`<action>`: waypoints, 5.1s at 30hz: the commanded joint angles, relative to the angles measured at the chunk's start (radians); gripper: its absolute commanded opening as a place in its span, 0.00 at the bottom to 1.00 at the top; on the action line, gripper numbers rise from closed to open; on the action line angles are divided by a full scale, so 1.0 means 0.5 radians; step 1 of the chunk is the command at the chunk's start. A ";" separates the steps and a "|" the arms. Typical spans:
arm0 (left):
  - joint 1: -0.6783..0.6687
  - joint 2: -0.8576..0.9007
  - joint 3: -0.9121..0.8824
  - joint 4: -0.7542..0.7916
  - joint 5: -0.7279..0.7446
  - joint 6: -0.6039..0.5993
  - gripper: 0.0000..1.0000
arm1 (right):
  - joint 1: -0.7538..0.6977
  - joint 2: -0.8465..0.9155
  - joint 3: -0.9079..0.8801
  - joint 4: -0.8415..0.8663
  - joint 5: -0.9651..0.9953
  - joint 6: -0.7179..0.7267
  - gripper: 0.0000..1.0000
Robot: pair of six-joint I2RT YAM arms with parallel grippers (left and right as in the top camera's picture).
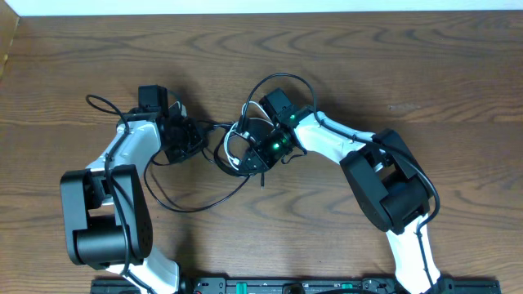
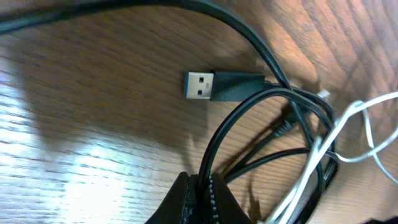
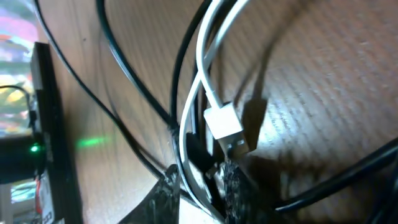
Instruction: Untangle cables
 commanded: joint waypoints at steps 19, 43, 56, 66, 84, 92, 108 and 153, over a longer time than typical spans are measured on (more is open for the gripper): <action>0.008 0.016 0.014 0.163 -0.140 0.026 0.08 | 0.054 0.032 -0.008 -0.108 -0.116 -0.072 0.27; 0.008 0.023 0.014 0.184 -0.140 0.027 0.08 | 0.162 0.158 -0.008 0.246 0.058 0.409 0.13; 0.008 0.023 0.014 0.174 -0.224 0.027 0.08 | -0.114 -0.478 0.156 0.333 -0.450 0.407 0.01; 0.008 0.023 0.014 0.168 -0.232 0.027 0.08 | -0.259 -1.011 0.155 0.667 -0.632 0.394 0.01; 0.008 0.023 0.013 0.121 -0.470 0.026 0.08 | -0.695 -1.437 0.155 1.617 -0.578 0.763 0.01; 0.008 0.023 0.013 0.122 -0.470 0.025 0.08 | -0.731 -1.325 0.154 0.694 -0.245 0.577 0.42; 0.008 0.023 0.013 0.116 -0.470 0.026 0.09 | -0.629 -0.728 0.153 -0.439 -0.196 0.066 0.89; 0.008 0.023 0.013 0.108 -0.471 0.026 0.13 | -0.187 -0.746 0.333 -0.298 -0.439 -0.447 0.01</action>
